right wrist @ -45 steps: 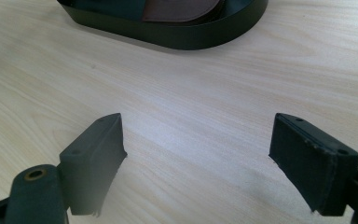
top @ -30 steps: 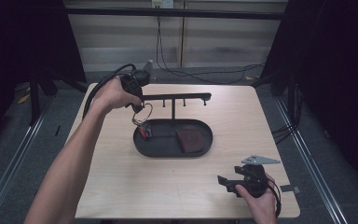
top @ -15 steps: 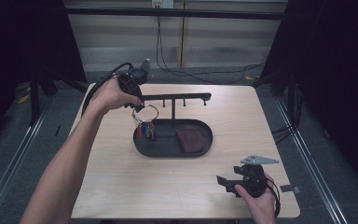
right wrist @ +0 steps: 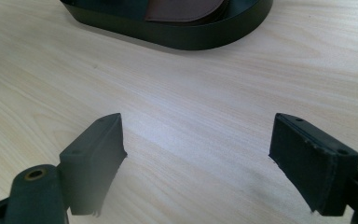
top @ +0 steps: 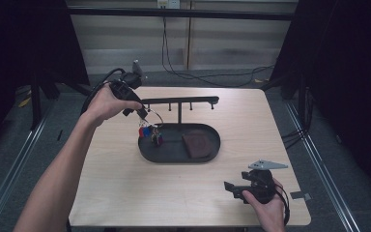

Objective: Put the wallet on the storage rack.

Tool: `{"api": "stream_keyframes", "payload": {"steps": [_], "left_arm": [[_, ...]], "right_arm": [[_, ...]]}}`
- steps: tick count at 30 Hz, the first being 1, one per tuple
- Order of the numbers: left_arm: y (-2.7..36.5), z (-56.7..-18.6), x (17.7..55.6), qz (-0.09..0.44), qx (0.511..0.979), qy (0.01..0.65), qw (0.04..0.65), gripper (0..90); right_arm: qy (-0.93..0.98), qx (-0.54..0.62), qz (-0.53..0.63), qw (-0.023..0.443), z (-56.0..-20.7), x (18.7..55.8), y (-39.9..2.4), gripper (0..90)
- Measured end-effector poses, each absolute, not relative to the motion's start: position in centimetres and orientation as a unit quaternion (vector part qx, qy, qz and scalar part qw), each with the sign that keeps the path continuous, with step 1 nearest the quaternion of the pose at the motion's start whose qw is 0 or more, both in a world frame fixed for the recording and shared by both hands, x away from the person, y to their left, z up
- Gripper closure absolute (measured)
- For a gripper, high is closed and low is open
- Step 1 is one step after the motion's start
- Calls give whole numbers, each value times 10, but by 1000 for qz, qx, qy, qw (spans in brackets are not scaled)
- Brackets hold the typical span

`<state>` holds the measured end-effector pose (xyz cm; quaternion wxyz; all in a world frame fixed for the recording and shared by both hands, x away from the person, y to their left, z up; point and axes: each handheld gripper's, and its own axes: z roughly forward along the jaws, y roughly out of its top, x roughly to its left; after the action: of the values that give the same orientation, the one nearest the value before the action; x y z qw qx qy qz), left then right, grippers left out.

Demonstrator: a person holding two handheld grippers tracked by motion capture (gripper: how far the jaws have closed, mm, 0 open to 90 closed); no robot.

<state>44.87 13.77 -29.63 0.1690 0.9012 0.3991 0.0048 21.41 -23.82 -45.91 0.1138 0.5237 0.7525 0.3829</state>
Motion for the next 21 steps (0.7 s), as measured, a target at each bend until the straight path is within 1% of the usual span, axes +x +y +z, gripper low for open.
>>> {"api": "stream_keyframes", "payload": {"steps": [3, 7, 13, 19, 21], "left_arm": [[141, -295, 447, 2, 895, 405, 187, 400], [144, -294, 442, 2, 893, 397, 213, 365], [148, -297, 434, 11, 889, 391, 237, 334], [157, -301, 428, 19, 875, 398, 274, 303], [161, -303, 427, 18, 873, 398, 281, 268]], "right_arm": [[751, 525, 384, 113, -459, 213, -239, 175], [751, 526, 383, 112, -460, 214, -239, 175], [752, 526, 381, 112, -460, 214, -237, 175], [751, 527, 383, 113, -459, 214, -238, 175], [752, 526, 381, 113, -460, 215, -238, 175]]}}
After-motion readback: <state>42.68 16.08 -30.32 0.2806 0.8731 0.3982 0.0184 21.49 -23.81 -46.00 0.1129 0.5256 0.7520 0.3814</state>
